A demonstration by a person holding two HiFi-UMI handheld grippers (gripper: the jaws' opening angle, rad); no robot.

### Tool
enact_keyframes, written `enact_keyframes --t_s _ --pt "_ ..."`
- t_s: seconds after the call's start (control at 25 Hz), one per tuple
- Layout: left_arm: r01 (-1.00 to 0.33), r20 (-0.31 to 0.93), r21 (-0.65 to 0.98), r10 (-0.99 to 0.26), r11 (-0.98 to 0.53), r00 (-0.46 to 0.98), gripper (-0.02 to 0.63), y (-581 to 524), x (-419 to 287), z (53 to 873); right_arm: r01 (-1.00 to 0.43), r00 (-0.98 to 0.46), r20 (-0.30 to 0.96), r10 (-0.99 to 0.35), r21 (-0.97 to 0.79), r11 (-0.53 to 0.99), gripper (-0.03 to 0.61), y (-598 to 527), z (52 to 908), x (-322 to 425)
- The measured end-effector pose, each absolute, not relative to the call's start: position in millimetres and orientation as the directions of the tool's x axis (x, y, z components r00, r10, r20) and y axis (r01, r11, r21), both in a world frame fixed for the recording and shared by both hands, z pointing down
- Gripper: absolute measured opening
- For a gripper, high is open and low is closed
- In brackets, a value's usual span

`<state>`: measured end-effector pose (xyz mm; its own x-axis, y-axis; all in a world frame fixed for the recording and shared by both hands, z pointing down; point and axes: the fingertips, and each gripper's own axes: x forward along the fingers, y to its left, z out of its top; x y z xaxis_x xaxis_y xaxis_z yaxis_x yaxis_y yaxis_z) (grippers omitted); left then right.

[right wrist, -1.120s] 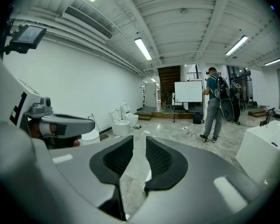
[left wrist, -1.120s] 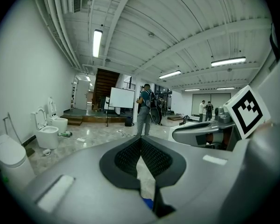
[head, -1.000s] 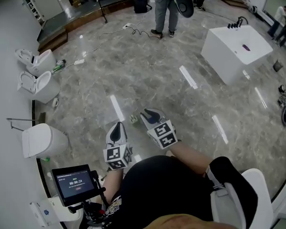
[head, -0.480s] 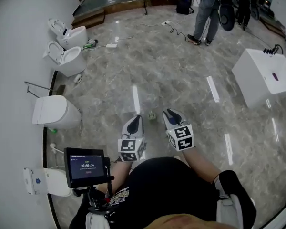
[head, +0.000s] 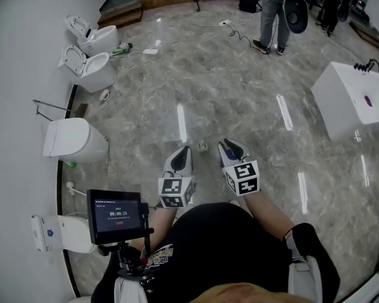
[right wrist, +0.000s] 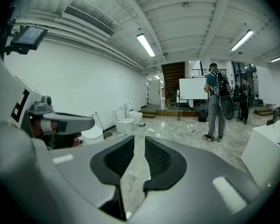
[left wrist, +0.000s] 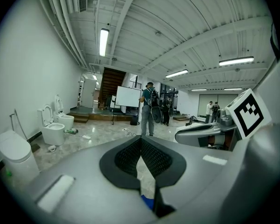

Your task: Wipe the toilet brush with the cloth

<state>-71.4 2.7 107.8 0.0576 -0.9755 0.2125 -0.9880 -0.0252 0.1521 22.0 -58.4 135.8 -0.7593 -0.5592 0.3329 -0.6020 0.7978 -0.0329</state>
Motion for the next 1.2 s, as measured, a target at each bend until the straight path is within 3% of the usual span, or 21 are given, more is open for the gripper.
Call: enact_keyframes --t_s 1.2 --pt "-0.994 0.208 0.101 -0.976 -0.036 0.056 0.002 -3.1 -68.8 108.6 -0.619 -0.750 0.320 -0.579 -0.031 0.785 0.046 -63.6 122.4 30.5"
